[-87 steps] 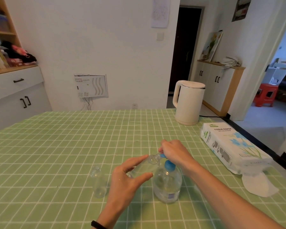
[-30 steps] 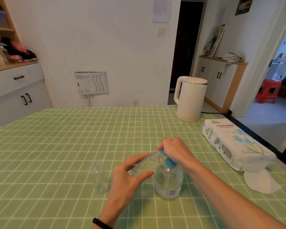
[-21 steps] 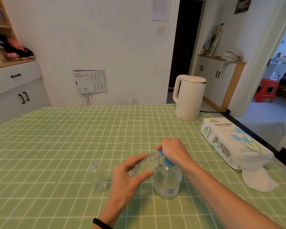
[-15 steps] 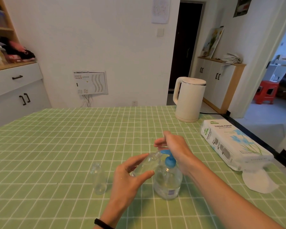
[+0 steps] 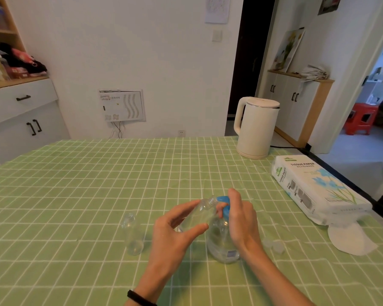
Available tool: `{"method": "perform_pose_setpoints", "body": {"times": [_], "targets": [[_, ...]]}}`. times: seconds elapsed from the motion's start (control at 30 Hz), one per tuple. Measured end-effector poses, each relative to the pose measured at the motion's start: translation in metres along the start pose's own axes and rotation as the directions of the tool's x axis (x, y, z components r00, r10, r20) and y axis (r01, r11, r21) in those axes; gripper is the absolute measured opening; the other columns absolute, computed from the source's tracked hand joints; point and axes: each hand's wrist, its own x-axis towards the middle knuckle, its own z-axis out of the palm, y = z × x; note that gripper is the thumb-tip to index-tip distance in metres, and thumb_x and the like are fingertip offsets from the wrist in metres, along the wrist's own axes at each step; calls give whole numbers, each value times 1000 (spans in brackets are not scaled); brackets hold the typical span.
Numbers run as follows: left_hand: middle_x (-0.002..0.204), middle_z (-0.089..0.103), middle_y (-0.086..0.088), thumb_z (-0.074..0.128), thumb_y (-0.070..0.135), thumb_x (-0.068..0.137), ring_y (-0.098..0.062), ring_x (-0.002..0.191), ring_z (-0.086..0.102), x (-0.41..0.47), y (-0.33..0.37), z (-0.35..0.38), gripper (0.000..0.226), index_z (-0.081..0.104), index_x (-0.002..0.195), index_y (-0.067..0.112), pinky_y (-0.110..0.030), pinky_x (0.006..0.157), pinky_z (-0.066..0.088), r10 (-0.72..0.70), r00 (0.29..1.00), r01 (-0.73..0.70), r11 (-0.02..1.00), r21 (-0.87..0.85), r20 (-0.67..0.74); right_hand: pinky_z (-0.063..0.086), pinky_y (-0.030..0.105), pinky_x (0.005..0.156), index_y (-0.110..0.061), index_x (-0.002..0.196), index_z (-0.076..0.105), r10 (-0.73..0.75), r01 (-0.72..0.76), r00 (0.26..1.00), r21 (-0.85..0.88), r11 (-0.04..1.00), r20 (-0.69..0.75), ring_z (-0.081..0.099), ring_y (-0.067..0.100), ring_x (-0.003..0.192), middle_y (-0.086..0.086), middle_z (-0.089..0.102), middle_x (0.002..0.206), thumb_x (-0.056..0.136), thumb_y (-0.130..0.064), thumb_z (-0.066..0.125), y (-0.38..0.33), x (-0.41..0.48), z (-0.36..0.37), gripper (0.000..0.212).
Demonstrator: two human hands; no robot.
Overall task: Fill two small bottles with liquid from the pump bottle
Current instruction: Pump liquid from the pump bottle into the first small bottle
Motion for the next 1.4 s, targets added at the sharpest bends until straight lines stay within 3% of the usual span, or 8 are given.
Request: {"method": "perform_pose_setpoints", "body": {"times": [0.17,0.3,0.43,0.6,0.97,1.1,1.27,1.4], "targets": [[121,79,17,94,10,74,-3,120,71,1,-1,0,55,78,123,30,-16,106,50,0,1000,-1,1000,16,6,41,39,64,-22,44,48,-106,103,993,-51,993,-58,47,9,47,-2,55,48,77,-62,22,2,2,5,58],[122,79,17,94,12,74,-3,121,70,1,-5,0,55,77,123,31,-16,107,50,0,1000,-1,1000,25,19,34,38,58,-22,45,42,-150,139,985,-121,983,-85,39,11,45,5,49,46,84,-43,28,4,3,7,47],[121,79,15,94,12,74,-4,121,71,0,-6,2,55,77,123,30,-18,107,51,0,1000,-1,1000,18,18,30,37,57,-23,40,44,-145,131,986,-150,980,-84,38,11,43,-7,39,40,87,-40,29,6,6,7,52],[121,79,15,93,9,75,-5,120,72,-1,-6,1,55,77,123,30,-16,105,51,5,1000,-6,1000,10,14,41,37,63,-24,46,53,-57,49,994,-92,995,-88,52,6,48,-11,55,45,81,-70,20,8,5,8,67],[120,79,17,94,9,74,-2,119,72,-1,-8,-2,55,77,123,28,-9,100,49,2,1000,-2,1000,21,-3,40,34,63,-32,39,58,-126,120,990,-94,988,-66,56,3,51,-12,66,53,88,-42,30,8,7,7,58],[119,79,19,94,10,74,-1,118,72,-1,-8,-2,55,77,122,31,-9,99,50,10,1000,-10,1000,29,-4,41,34,64,-33,42,61,-112,105,992,-97,990,-65,56,4,52,-13,68,55,87,-44,29,8,6,8,57],[120,79,18,94,13,74,-2,119,72,-1,-8,-3,54,77,122,30,-10,100,50,5,1000,-5,999,32,-8,47,37,69,-29,39,54,-79,72,993,-80,994,-85,61,9,58,-10,72,60,86,-61,25,8,5,9,63],[120,79,19,94,15,73,0,118,71,-2,-7,-2,55,77,123,30,-9,100,49,2,1000,-2,999,39,-7,43,35,65,-30,42,58,-100,94,992,-79,992,-74,57,3,53,-12,67,54,79,-61,22,7,5,8,60]]}}
